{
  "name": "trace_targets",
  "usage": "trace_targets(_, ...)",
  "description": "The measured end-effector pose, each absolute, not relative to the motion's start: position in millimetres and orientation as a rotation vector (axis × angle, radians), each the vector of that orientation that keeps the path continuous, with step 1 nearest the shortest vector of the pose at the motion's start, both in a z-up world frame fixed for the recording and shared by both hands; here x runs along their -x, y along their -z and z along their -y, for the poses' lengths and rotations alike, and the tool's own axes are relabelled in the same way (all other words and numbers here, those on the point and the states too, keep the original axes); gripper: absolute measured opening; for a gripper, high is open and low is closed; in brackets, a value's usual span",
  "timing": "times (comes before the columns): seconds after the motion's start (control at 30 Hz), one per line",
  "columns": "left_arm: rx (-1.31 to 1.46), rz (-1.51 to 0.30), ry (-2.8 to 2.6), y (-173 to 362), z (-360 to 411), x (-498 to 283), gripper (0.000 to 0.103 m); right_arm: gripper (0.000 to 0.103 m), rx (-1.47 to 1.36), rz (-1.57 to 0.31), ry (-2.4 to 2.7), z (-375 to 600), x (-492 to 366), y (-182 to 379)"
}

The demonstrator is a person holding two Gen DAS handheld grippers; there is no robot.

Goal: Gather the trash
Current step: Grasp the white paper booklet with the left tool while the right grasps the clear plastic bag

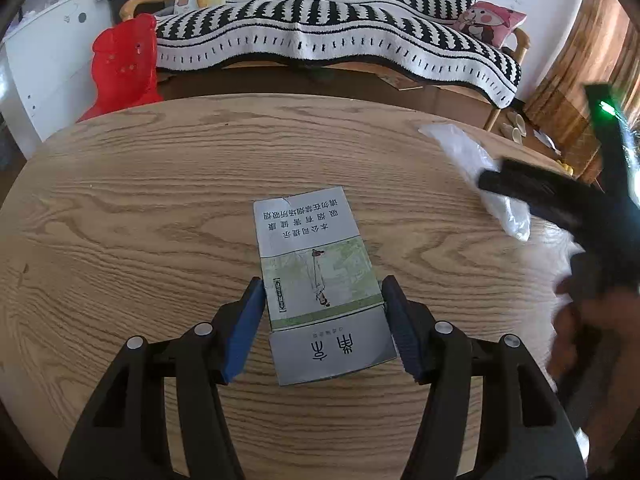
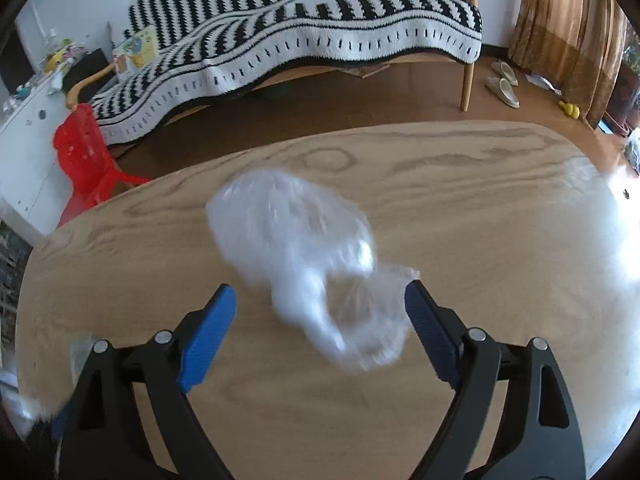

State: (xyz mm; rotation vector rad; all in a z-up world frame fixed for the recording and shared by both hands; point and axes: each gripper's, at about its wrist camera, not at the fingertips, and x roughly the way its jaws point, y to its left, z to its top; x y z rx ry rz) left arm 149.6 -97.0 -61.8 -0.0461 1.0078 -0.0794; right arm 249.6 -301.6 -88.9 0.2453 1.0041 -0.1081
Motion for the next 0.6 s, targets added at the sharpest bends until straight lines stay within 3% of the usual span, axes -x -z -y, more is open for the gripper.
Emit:
trace_targets(0.03, 0.044, -1.008, 0.08, 62, 97, -150, 0.059, 0.083, -0.225, -1.022, 0.12, 298, -261, 94)
trace_targets(0.1, 0.037, -1.013, 0.087, 64, 100, -150, 0.059, 0.073, -0.188, -1.024, 0.145, 295, -268, 100)
trace_targets(0.17, 0.027, -1.01, 0.093, 64, 103, -151, 0.059, 0.025, -0.159, -1.011, 0.161, 293, -268, 98)
trace_targets(0.4, -0.003, -0.995, 0.155, 55, 133, -138, 0.059, 0.021, -0.144, -0.965, 0.122, 308, -199, 72)
trace_targets(0.6, -0.063, -0.959, 0.341, 37, 205, -87, 0.059, 0.021, -0.201, -0.92, 0.191, 366, -70, 41)
